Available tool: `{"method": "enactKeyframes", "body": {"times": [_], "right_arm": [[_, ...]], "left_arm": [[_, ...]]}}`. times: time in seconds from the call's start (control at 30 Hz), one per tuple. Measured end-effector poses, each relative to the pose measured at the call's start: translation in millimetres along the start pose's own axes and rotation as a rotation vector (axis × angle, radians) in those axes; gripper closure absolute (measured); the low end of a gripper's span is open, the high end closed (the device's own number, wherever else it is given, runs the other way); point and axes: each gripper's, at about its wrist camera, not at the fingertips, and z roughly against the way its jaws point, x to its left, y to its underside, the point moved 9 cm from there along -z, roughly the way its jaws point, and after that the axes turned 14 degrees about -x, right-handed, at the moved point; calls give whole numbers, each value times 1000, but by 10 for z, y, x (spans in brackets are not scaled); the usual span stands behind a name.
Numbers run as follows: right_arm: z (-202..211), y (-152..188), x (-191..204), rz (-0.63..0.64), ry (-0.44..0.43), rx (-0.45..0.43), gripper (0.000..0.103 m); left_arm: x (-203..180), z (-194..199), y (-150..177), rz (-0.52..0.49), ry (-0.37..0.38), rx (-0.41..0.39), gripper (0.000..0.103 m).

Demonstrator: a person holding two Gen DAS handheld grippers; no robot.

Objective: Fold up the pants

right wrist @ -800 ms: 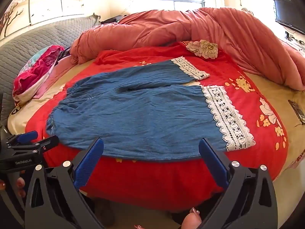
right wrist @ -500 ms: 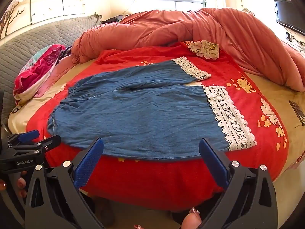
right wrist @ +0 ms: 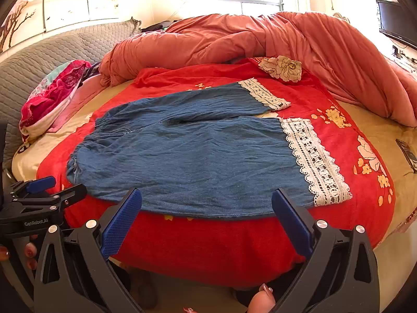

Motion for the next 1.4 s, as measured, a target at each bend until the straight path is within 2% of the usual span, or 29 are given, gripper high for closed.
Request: {"method": "enactKeyframes", "body": {"times": [1.4], "right_arm": [[2,-6,-11,-1,3,4,4]], "left_arm": [[-26,-6,18,-1,0,2,9]]}}
